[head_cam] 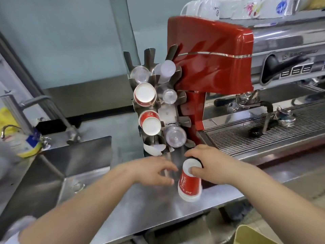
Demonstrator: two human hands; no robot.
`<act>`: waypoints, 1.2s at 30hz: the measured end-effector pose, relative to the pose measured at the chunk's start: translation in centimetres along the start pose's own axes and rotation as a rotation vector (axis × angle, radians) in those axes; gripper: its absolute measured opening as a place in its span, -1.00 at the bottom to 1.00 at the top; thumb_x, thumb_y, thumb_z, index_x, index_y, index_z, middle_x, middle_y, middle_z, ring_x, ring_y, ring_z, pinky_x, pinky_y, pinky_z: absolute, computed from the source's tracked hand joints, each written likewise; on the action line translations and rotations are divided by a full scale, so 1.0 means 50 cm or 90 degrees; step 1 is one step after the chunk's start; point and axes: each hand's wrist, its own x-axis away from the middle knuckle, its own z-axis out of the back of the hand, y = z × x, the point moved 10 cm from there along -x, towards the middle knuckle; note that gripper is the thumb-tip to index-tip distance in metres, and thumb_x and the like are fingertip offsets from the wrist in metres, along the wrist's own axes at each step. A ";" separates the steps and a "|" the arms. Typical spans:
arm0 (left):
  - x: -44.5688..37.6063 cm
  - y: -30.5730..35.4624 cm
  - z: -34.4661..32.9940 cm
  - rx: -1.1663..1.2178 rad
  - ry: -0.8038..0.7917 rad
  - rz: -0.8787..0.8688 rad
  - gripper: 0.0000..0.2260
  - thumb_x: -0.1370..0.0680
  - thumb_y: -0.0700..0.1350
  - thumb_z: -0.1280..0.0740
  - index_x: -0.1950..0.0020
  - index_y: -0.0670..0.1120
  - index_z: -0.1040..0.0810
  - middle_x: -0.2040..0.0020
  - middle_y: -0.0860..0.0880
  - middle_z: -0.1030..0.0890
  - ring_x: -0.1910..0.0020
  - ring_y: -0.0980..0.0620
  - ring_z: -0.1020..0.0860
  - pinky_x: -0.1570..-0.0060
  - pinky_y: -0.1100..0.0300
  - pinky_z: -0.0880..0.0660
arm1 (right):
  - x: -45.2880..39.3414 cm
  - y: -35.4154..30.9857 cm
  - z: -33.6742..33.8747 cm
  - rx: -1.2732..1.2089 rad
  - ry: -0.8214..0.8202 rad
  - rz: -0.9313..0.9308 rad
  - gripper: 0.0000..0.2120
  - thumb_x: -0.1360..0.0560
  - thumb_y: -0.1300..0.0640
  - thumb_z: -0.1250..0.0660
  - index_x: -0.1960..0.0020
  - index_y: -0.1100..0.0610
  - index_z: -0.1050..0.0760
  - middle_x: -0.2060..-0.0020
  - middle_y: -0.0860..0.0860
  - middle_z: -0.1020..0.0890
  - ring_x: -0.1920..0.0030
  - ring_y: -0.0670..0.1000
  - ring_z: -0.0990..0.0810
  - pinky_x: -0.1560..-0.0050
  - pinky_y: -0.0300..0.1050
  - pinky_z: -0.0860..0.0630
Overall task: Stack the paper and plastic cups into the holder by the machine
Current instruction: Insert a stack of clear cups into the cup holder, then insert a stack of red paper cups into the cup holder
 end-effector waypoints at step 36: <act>-0.115 -0.039 -0.276 0.563 0.188 0.144 -0.29 -0.40 -0.11 -0.40 -0.53 0.05 -0.28 -0.36 -0.14 -0.50 -0.29 -0.03 -0.56 -0.32 -0.05 -0.48 | 0.105 0.089 -0.142 -0.306 0.310 -0.007 -0.54 -0.39 0.20 -0.43 -0.27 0.00 -0.50 -0.29 -0.17 -0.40 -0.24 -0.05 -0.46 -0.22 -0.22 -0.41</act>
